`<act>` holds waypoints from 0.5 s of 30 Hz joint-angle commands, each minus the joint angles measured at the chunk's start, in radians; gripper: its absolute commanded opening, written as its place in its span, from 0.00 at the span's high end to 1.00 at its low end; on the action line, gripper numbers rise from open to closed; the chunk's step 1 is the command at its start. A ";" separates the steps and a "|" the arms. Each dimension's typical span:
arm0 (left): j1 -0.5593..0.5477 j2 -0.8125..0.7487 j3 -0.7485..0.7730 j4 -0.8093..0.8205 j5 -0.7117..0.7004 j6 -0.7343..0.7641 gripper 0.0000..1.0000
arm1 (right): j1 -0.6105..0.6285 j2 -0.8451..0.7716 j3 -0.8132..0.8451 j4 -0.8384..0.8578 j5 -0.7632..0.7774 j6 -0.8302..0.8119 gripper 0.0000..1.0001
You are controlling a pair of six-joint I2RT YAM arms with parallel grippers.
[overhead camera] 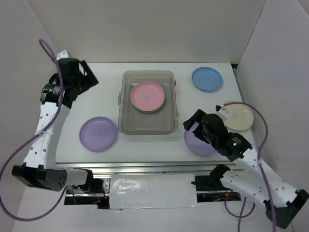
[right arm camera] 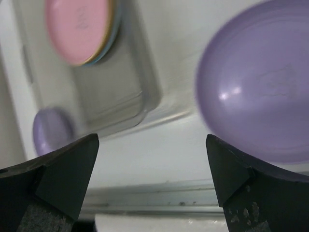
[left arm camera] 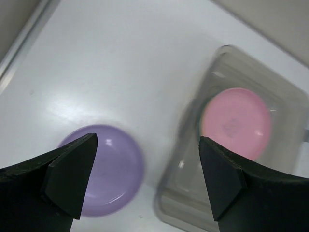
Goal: Place the plates into the plastic bin on the countertop
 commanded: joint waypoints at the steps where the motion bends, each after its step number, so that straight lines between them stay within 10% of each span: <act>1: 0.103 -0.078 -0.178 -0.026 0.039 0.069 0.01 | -0.276 -0.037 -0.106 0.060 -0.205 -0.089 0.00; 7: 0.169 -0.244 -0.428 0.044 0.059 0.123 0.01 | -0.584 0.067 -0.219 0.156 -0.457 -0.291 0.03; 15: 0.212 -0.321 -0.609 0.111 0.087 0.136 0.01 | -0.224 0.363 -0.151 0.124 -0.217 -0.255 0.02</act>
